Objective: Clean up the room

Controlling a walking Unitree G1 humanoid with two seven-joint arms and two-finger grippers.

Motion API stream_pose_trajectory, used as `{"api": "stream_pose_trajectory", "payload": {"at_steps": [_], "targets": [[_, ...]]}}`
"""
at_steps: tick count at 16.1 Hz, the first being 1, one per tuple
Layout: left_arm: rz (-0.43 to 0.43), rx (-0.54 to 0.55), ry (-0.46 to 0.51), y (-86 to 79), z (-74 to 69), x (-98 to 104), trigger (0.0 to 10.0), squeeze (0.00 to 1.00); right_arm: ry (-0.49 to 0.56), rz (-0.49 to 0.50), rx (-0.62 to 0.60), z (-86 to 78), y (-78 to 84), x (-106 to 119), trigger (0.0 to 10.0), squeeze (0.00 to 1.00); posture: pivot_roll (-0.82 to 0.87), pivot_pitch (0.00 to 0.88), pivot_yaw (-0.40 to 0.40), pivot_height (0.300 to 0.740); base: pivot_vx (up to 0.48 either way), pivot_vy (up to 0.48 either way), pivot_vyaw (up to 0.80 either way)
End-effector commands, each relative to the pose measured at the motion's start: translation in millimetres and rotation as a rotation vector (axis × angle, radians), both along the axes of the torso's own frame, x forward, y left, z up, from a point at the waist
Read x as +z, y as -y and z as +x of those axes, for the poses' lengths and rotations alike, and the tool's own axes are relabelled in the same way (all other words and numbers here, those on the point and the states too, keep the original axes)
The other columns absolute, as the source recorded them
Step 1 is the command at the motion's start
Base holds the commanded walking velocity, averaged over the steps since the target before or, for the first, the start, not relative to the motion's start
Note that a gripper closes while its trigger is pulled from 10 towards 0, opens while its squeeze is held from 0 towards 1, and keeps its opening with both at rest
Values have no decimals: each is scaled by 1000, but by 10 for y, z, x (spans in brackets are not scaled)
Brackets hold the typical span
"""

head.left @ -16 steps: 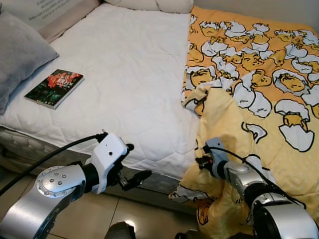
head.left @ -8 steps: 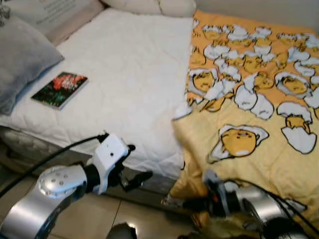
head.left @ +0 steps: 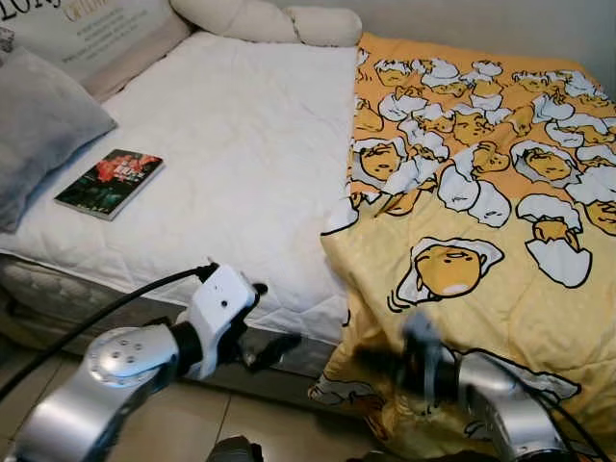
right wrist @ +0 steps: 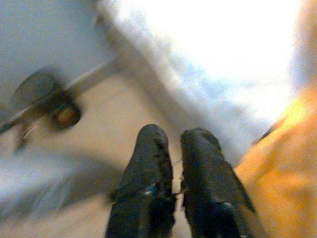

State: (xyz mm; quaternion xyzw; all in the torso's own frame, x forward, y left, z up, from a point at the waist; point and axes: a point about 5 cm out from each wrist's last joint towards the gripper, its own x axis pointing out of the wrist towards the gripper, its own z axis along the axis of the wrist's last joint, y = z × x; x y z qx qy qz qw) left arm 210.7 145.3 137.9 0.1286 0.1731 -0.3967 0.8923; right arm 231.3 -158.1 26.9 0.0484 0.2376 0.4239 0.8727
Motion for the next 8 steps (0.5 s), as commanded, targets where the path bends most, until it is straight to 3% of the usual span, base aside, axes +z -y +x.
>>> {"api": "stream_pose_trajectory", "payload": {"at_steps": [1, 2, 3, 5, 6, 8], "targets": [[23, 89, 32, -60, 48, -54, 10000, 0, 71, -6, -121, 96, 81, 117, 10000, 1000, -2, 0, -1, 740, 0, 0, 0], [30, 144, 50, -87, 77, -71, 10000, 0, 106, 1, -169, 122, 88, 180, 10000, 1000, -2, 0, -1, 740, 0, 0, 0], [18, 268, 71, -146, 140, -109, 10000, 0, 185, -5, -283, 169, 107, 296, 10000, 1000, -21, 0, 5, 740, 0, 0, 0], [-9, 401, 106, -163, 230, -151, 10000, 0, 277, -28, -478, 214, 111, 445, 10000, 1000, -46, 0, 19, 740, 0, 0, 0], [-43, 447, 116, -139, 275, -146, 10000, 0, 281, -21, -582, 214, 111, 484, 10000, 1000, -56, 0, 27, 740, 0, 0, 0], [-47, 452, 131, -80, 347, -183, 10000, 0, 250, 12, -706, 195, 101, 463, 10000, 1000, -72, 0, 34, 740, 0, 274, -747]]}}
